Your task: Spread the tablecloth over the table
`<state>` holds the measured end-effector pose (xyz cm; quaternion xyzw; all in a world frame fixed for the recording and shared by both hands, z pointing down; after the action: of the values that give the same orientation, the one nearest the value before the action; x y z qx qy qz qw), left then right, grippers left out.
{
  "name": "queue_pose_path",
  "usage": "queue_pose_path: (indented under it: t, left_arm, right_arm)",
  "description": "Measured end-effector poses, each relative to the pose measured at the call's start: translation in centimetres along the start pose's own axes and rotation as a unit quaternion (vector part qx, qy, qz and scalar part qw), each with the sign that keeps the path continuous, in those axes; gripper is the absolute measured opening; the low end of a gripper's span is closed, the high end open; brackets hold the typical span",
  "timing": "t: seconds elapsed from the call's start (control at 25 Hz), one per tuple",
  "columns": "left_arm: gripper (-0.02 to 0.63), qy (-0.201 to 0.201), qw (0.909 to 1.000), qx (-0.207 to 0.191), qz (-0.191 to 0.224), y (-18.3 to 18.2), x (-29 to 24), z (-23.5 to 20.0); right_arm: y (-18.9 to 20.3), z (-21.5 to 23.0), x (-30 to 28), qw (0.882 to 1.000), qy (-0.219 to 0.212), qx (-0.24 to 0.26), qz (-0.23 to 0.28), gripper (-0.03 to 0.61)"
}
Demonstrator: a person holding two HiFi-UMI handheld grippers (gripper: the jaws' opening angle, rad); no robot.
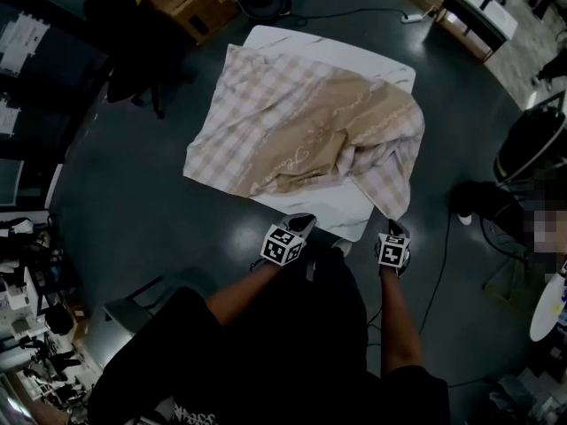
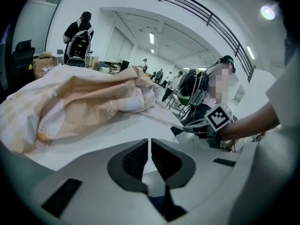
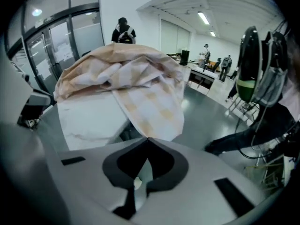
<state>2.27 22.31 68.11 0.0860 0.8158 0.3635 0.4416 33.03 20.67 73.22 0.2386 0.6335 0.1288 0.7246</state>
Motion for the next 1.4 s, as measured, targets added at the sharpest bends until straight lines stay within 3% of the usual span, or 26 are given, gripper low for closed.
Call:
queue_pose_path:
  t: [0.16,0.28,0.36,0.4,0.52,0.6,0.68,0.8,0.88,0.96,1.24,1.4]
  left_arm:
    - [0.034,0.005,0.9999,-0.012,-0.004,-0.4,-0.4,-0.3]
    - [0.034,0.003,0.9999,-0.014,-0.004,-0.6,-0.5,-0.5]
    - [0.034,-0.001,0.9999,-0.014,-0.001,-0.8,-0.5,-0.6]
    - [0.034,-0.002,0.9999,-0.014,0.001,-0.8,-0.4,-0.6]
    - [0.034,-0.006,0.9999,-0.009,0.003,-0.6,0.0,-0.9]
    - [0.034,-0.008,0.9999,-0.007,0.003,-0.5,0.2,-1.0]
    - [0.034,-0.01,0.9999,-0.003,0.008,-0.5,0.6,-1.1]
    - [0.034,-0.017,0.9997,0.006,0.017,-0.4,1.6,-1.2]
    - [0.034,-0.025,0.9993,0.016,0.024,0.0,2.5,-1.5]
    - [0.034,-0.034,0.9986,0.027,0.029,0.7,3.6,-2.0]
    - [0.034,-0.043,0.9974,0.012,0.057,0.7,5.5,-3.5]
    - [0.034,-0.054,0.994,0.026,0.091,-0.9,6.6,-5.1]
  right_arm:
    - [3.4,5.6,0.7,0.993,0.093,-0.062,-0.044,0.017]
    - [2.9,6.0,0.9,0.991,0.095,-0.096,-0.018,0.021]
    - [1.2,4.3,1.8,0.992,0.087,-0.085,0.03,0.088]
    - [0.2,2.9,2.5,0.992,0.079,-0.076,0.055,0.139]
    - [-3.1,-3.5,3.0,0.993,-0.017,-0.045,0.107,0.141]
    - [-5.2,-7.7,1.6,0.988,-0.097,-0.031,0.112,0.141]
    - [-7.0,-10.4,-0.5,0.984,-0.138,-0.043,0.102,0.146]
    - [-8.8,-12.3,-3.4,0.981,-0.158,-0.089,0.073,0.158]
    - [-10.0,-12.8,-4.1,0.978,-0.166,-0.106,0.069,0.092]
    - [-12.1,-13.5,-3.7,0.976,-0.176,-0.089,0.092,0.028]
    - [-27.2,-16.8,-1.3,0.955,-0.218,0.013,0.2,0.02]
    - [-35.2,-19.3,-2.9,0.952,-0.204,0.035,0.224,0.02]
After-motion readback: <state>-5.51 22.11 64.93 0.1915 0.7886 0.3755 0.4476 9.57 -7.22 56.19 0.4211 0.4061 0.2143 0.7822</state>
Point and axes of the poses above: the fingertips, and each gripper's own axes: x backward along the fingers, z to its right, y out of its underside, the point moved 9 cm from there along x, backward along the fingers, and after that the axes turned 3 degrees about -x, right-handed, at the moved point
